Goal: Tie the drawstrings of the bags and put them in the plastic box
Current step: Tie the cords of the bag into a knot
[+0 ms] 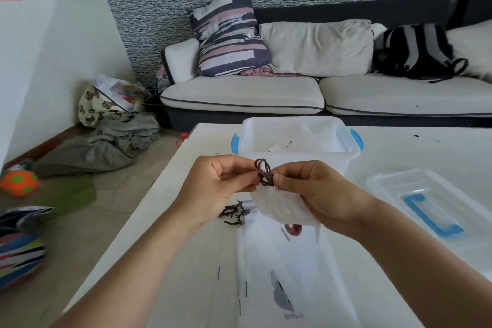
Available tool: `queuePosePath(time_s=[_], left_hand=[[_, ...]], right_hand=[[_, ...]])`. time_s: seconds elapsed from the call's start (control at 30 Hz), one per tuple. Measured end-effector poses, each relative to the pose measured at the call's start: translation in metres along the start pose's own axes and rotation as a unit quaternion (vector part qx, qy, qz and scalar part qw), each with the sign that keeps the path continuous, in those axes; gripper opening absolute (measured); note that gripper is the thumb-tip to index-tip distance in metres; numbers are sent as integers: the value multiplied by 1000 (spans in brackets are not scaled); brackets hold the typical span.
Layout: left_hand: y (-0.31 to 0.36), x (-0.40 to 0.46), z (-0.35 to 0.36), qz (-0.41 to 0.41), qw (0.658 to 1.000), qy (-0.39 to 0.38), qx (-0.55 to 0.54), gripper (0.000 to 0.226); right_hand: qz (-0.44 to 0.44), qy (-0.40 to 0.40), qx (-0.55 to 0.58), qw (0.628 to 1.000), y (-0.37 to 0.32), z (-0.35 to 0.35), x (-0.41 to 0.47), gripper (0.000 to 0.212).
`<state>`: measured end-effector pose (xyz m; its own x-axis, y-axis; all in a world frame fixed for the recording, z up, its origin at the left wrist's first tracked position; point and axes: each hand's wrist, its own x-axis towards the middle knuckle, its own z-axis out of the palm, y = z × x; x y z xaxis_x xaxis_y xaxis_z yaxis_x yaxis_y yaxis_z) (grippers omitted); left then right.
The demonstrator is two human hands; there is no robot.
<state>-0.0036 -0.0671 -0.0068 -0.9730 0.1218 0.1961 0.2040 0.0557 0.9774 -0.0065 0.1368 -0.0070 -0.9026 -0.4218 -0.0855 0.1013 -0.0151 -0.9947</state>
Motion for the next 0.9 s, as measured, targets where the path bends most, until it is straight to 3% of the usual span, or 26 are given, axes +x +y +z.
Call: queuePosePath(time_s=[0.27,0.53,0.67,0.9], left_hand=[[-4,-3,5,98,980,28,171,18],[2,-12,11,-10,997,18,73,16],[5,-17,8,-11,999,15,46,16],[8,-25,0,-23,998,54,9,18]], right_hand=[[23,-31,44,998,-1,3,0,29],[3,-11,6,1000,1,3,3,25],[-6,-38,26,999,0,6,3,21],[39,-64,23,997,-11,19,8,34]])
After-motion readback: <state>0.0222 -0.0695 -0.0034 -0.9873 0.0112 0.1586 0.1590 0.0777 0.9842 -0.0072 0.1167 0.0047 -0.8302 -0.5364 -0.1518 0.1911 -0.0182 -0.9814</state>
